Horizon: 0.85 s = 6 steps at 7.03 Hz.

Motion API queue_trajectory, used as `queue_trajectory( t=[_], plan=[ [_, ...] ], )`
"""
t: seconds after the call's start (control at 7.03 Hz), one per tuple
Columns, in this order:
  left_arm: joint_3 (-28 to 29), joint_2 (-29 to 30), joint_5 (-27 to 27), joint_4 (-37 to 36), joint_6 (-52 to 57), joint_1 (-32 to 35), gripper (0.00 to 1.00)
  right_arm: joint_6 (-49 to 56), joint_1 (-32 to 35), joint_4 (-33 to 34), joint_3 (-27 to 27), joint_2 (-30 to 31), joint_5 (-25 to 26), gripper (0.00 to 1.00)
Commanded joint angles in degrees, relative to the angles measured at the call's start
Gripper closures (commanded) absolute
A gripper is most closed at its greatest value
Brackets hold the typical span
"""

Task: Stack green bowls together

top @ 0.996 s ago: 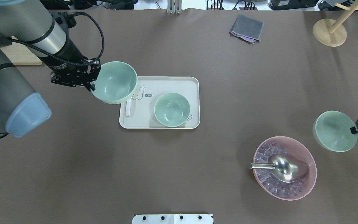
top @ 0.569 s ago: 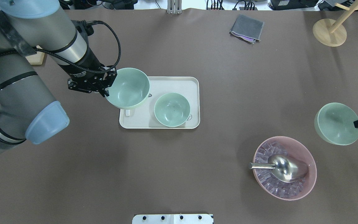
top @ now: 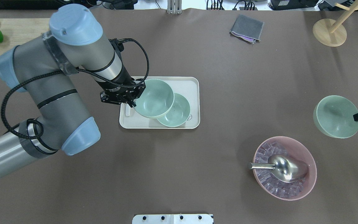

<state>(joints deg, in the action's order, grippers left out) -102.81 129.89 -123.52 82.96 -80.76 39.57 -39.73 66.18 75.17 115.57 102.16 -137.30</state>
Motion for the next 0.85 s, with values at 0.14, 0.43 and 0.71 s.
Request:
queue_trajectory(
  t=[0.14, 0.43, 0.71],
  plan=[
    [6.46, 2.64, 1.96, 6.3, -2.9, -1.87, 1.0, 0.0, 0.09, 5.33, 0.36, -3.45, -0.16, 1.0],
    [9.38, 3.18, 2.14, 8.88, -3.09, -2.91, 1.0, 0.0, 0.18, 5.34, 0.8, -3.54, -0.34, 1.0],
    [10.17, 3.09, 4.07, 9.58, -3.18, -4.67, 1.0, 0.0, 0.18, 5.34, 1.15, -3.54, -0.51, 1.0]
  ],
)
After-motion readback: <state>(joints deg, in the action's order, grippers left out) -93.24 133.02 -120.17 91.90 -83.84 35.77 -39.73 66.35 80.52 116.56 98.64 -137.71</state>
